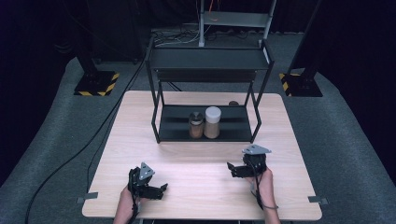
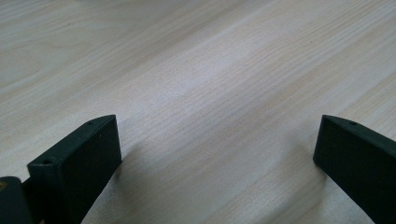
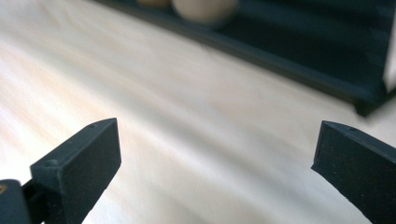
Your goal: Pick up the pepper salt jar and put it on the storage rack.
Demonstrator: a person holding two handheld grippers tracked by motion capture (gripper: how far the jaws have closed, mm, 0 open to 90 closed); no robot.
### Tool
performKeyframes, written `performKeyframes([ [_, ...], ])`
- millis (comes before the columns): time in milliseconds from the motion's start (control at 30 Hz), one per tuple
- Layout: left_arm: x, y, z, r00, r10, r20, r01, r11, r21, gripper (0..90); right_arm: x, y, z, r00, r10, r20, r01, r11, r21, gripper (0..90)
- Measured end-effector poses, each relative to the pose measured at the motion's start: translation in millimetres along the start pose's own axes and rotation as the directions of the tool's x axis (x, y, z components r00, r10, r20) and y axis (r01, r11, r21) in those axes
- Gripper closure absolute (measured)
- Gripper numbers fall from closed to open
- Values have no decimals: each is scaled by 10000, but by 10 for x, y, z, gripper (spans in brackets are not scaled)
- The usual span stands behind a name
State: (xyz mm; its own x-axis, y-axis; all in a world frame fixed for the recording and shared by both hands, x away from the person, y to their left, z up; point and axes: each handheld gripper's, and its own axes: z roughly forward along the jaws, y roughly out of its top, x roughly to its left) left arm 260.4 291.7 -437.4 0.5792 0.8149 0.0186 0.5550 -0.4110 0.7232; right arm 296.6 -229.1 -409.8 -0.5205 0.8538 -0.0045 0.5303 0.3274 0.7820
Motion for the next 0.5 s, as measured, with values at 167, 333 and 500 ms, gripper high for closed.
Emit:
performKeyframes([
  [167, 10, 2, 3, 10000, -38, 32, 38, 10000, 7, 2, -22, -328, -235, 9984, 416, 372, -422, 9990, 154, 0],
  [333, 23, 5, 6, 9999, -76, 81, 76, 10000, 24, 2, -25, -585, -440, 9946, 750, 721, -778, 9963, 367, 0],
  [500, 29, 9, 6, 9999, -68, 103, 68, 10000, 44, 2, 5, -737, -543, 9912, 857, 1009, -875, 9961, 145, 0],
])
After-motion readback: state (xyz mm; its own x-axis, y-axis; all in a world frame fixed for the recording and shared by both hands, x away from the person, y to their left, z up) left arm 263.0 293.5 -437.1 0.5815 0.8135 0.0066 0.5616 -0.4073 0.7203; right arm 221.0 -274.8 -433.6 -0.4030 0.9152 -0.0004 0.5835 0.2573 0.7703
